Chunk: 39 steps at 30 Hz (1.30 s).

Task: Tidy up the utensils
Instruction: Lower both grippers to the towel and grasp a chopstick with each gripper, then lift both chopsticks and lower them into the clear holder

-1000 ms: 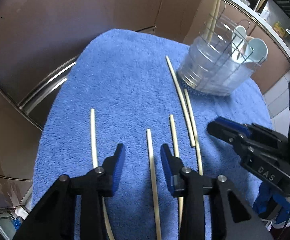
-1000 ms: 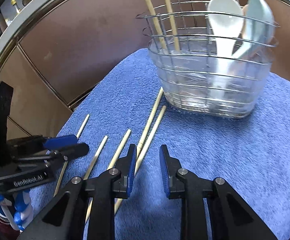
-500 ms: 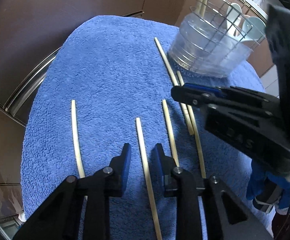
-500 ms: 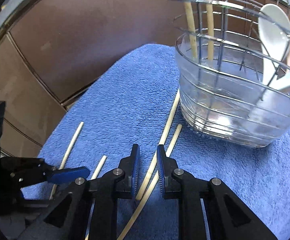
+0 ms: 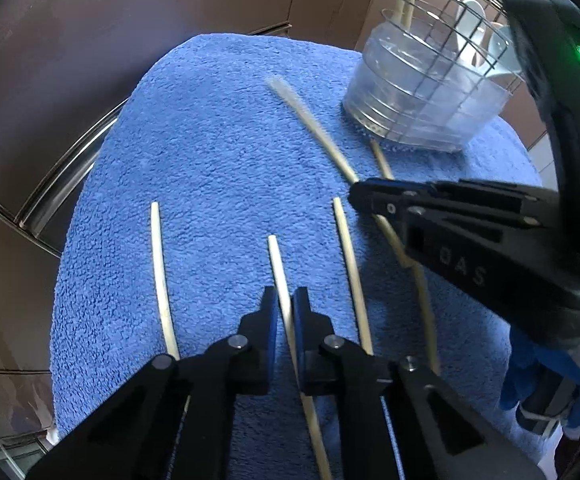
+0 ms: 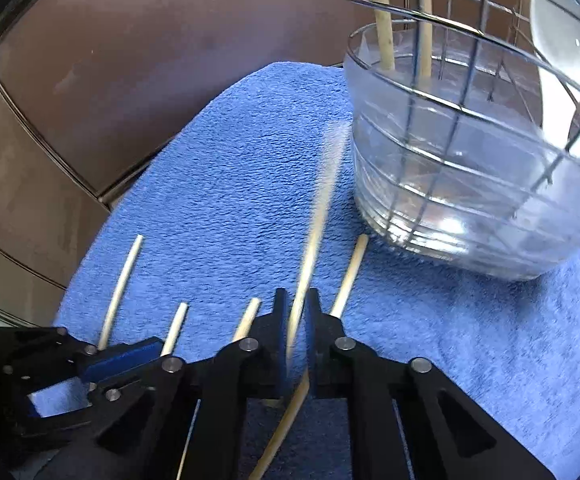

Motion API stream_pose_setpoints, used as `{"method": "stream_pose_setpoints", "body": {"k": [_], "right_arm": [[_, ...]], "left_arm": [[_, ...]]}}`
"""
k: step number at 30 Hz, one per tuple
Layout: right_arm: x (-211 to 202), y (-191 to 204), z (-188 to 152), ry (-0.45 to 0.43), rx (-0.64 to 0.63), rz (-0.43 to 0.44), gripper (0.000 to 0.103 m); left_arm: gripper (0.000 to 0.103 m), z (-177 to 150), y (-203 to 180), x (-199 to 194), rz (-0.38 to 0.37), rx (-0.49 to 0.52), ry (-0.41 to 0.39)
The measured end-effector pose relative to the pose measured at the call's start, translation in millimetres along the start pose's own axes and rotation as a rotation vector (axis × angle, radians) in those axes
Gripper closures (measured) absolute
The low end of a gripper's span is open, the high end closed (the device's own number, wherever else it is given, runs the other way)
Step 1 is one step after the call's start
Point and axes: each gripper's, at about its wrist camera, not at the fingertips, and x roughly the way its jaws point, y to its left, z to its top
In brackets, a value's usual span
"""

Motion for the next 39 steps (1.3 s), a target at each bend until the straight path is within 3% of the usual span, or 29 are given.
{"method": "stream_pose_setpoints", "body": {"k": [6, 17, 25, 34, 39], "right_arm": [[-18.7, 11.1, -6.8, -0.029, -0.009, 0.025, 0.098], [-75.4, 7.4, -44.1, -0.161, -0.015, 0.117, 0.098], [-127.0, -3.6, -64.5, -0.300, -0.022, 0.179, 0.098], [-182.7, -29.2, -78.8, -0.449, -0.018, 0.207, 0.098], [-196.6, -45.6, -75.4, -0.519, -0.013, 0.214, 0.098]], "left_arm": [[0.098, -3.4, 5.0, -5.4, -0.011, -0.040, -0.023], [0.098, -19.0, 7.7, -63.0, -0.040, -0.084, -0.171], [0.098, -19.9, -20.8, -103.6, -0.031, -0.094, -0.299], [0.098, 2.4, -44.2, -154.4, -0.070, -0.069, -0.461], [0.098, 30.4, -58.7, -184.9, -0.101, -0.054, -0.572]]}}
